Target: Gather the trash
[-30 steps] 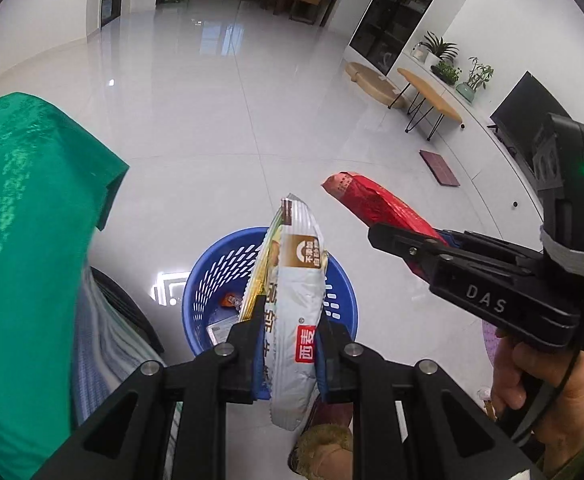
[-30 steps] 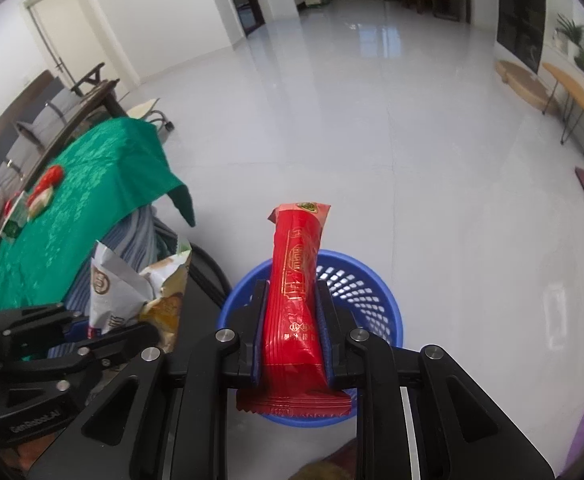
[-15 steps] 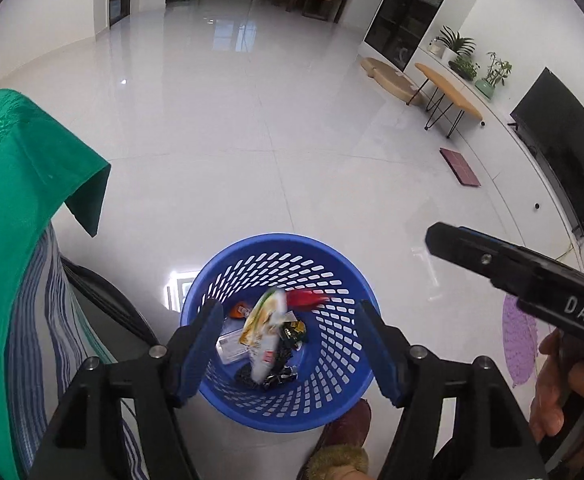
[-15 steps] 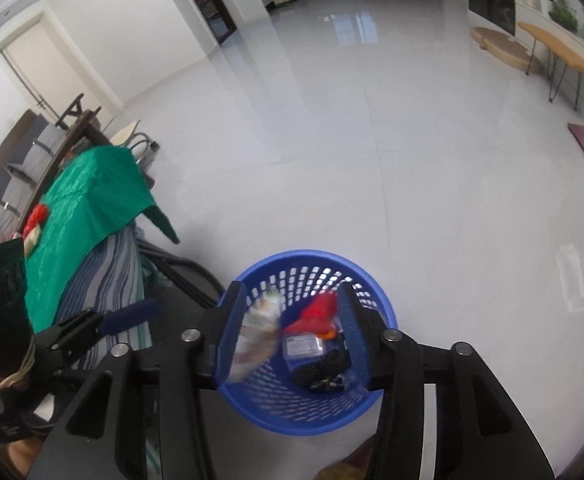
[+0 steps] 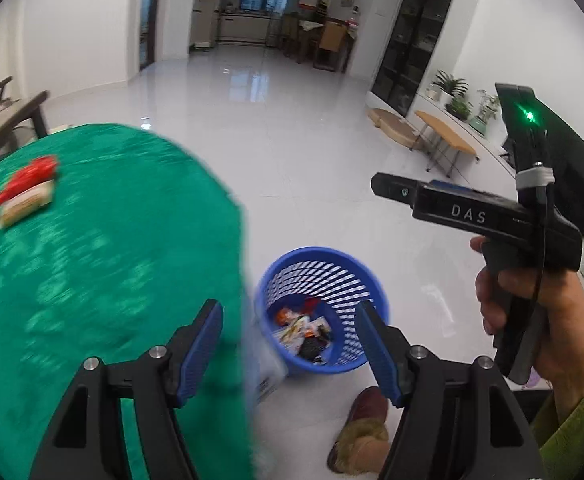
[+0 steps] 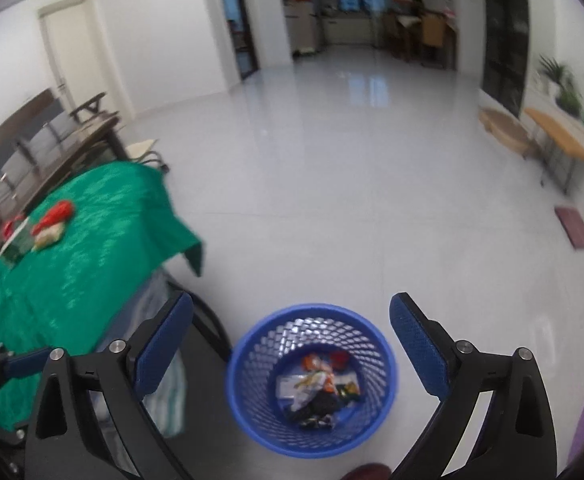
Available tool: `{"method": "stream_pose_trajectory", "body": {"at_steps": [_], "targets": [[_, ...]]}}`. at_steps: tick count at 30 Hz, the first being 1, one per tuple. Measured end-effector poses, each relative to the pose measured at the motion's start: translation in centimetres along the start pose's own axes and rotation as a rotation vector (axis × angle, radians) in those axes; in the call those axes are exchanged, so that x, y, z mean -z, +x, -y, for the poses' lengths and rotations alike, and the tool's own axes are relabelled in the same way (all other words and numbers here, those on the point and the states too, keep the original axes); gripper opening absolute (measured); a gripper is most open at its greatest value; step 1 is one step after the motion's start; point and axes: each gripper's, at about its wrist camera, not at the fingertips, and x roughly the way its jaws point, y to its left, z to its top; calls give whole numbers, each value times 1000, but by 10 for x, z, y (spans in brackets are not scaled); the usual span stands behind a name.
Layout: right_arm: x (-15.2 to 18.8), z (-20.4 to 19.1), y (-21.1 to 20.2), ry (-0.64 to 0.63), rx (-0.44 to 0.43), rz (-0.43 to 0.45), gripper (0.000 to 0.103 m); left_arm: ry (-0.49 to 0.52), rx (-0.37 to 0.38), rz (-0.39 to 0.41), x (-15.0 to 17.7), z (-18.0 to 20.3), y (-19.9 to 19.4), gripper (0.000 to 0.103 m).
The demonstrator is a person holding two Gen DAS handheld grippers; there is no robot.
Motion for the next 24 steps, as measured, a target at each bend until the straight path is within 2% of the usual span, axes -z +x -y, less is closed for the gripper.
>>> {"method": "stream_pose_trajectory", "body": {"at_steps": [5, 9, 13, 16, 19, 21, 24], "targets": [[13, -114, 4, -155, -152, 11, 101, -58, -146, -1, 41, -72, -44, 70], [42, -209, 15, -310, -300, -53, 101, -130, -243, -9, 66, -131, -72, 70], [70, -277, 21, -467, -356, -69, 101, -195, -319, 16, 80, -191, -101, 70], [85, -312, 32, -539, -361, -88, 101, -216, -352, 27, 81, -228, -113, 70], [91, -321, 46, -554, -355, -120, 101, -221, -344, 43, 67, -266, -119, 70], [95, -321, 49, -561, -343, -142, 101, -195, -340, 66, 49, -290, -119, 70], [92, -316, 51, -546, -352, -143, 101, -98, -338, 71, 9, -325, -110, 70]]}}
